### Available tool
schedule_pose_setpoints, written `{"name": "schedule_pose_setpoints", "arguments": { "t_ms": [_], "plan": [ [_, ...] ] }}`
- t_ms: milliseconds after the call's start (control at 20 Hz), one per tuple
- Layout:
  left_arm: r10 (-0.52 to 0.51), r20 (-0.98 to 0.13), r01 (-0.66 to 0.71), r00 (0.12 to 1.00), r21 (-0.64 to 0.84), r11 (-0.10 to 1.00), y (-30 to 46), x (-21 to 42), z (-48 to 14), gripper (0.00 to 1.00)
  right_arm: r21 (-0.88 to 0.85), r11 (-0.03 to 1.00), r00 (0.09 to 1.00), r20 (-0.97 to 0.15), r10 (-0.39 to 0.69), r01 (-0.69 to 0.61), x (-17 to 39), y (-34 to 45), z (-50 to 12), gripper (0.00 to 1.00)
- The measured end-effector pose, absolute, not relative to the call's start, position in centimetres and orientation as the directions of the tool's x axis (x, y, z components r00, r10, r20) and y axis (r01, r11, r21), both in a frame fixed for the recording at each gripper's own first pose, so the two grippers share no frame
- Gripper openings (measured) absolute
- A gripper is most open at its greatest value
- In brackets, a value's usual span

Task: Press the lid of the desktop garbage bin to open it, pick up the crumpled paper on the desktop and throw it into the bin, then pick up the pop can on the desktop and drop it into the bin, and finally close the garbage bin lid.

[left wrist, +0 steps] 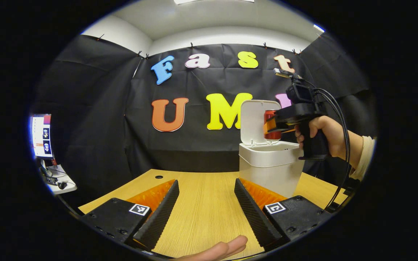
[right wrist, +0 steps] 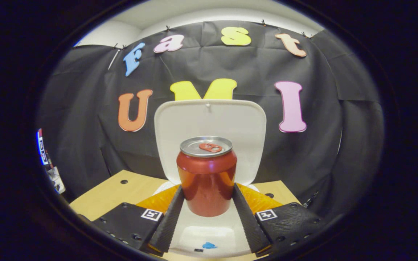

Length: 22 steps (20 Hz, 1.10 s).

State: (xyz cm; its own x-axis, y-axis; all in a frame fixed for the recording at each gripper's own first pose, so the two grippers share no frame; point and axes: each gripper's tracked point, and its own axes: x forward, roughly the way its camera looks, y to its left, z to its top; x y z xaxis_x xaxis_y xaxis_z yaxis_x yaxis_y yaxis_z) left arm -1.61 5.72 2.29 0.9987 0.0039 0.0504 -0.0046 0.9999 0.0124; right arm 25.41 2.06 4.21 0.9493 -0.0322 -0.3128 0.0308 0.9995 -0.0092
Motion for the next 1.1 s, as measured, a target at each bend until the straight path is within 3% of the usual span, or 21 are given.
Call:
{"name": "schedule_pose_setpoints", "arguments": {
  "t_ms": [450,550,700,750,800,900,950,1100],
  "plan": [
    [0.024,0.058,-0.025,0.998,0.001,1.000,6.8,-2.0,2.7,0.99,0.082,0.997,0.924,-0.382,0.031,0.000,24.2,3.1,3.6,0.78],
    [0.011,0.072,-0.011,0.997,-0.005,1.000,6.5,-2.2,3.1,0.99,0.070,0.998,0.936,-0.352,0.027,-0.002,23.5,2.9,5.4,0.81],
    [0.011,0.086,-0.009,0.996,-0.018,1.000,6.7,-2.6,3.5,0.99,0.089,0.996,0.939,-0.343,0.039,-0.009,22.2,2.7,7.6,0.94],
    [0.005,0.086,-0.004,0.996,-0.017,1.000,6.4,-2.5,3.5,0.99,0.101,0.995,0.941,-0.334,0.051,-0.018,21.8,2.8,8.5,0.90],
    [0.004,0.082,-0.003,0.997,-0.016,1.000,6.5,-2.5,3.3,0.99,0.105,0.994,0.946,-0.320,0.046,-0.013,21.4,2.5,9.5,0.95],
    [0.011,0.074,-0.010,0.997,-0.015,1.000,6.8,-2.5,3.1,0.95,0.098,0.995,0.954,-0.299,0.026,0.004,21.0,1.7,11.3,0.92],
    [0.012,0.071,-0.011,0.997,-0.013,1.000,6.8,-2.4,3.0,0.99,0.105,0.994,0.953,-0.301,0.031,0.001,20.7,1.8,11.7,0.92],
    [0.022,0.045,-0.022,0.999,0.000,1.000,7.1,-1.8,2.3,0.99,0.106,0.994,0.952,-0.305,0.036,-0.003,20.2,1.9,13.5,0.95]
  ]
}}
